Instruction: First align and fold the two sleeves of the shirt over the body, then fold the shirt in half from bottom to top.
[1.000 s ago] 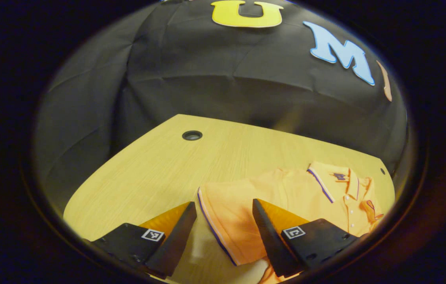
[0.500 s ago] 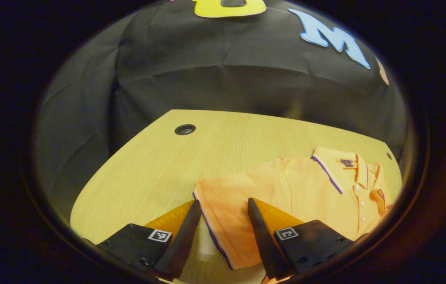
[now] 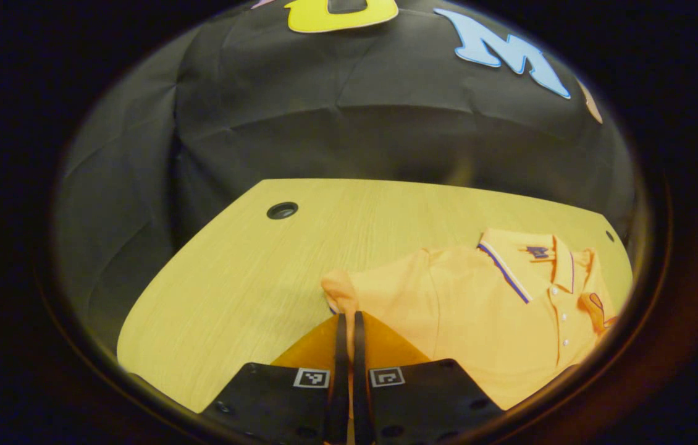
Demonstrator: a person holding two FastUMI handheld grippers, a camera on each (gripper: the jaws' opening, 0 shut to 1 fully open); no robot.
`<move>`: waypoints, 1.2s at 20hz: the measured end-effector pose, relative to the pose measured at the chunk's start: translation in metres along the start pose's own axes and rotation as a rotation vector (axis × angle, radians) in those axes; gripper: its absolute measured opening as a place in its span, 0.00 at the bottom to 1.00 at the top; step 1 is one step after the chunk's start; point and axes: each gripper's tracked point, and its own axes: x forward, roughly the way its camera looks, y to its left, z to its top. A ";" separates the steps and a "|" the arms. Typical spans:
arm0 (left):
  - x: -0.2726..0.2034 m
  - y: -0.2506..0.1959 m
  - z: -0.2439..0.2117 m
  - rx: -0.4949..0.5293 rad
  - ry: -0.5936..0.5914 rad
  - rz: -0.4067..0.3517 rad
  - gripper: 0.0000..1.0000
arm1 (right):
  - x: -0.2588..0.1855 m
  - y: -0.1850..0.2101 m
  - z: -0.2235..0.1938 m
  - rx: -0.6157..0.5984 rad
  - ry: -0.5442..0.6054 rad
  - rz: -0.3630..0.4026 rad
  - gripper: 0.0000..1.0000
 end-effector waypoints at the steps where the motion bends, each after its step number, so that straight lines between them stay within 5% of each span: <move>1: -0.005 -0.004 0.007 0.001 -0.017 -0.006 0.10 | -0.001 -0.003 -0.001 0.005 0.001 -0.004 0.94; 7: -0.031 -0.056 0.031 0.089 -0.088 -0.083 0.09 | -0.003 -0.010 -0.013 0.034 0.021 -0.009 0.95; 20: -0.031 -0.135 -0.003 0.277 0.002 -0.242 0.11 | -0.005 -0.004 -0.041 0.072 0.020 -0.081 0.95; 24: -0.042 -0.145 -0.010 0.283 0.022 -0.284 0.25 | -0.008 0.000 -0.046 0.058 0.019 -0.067 0.94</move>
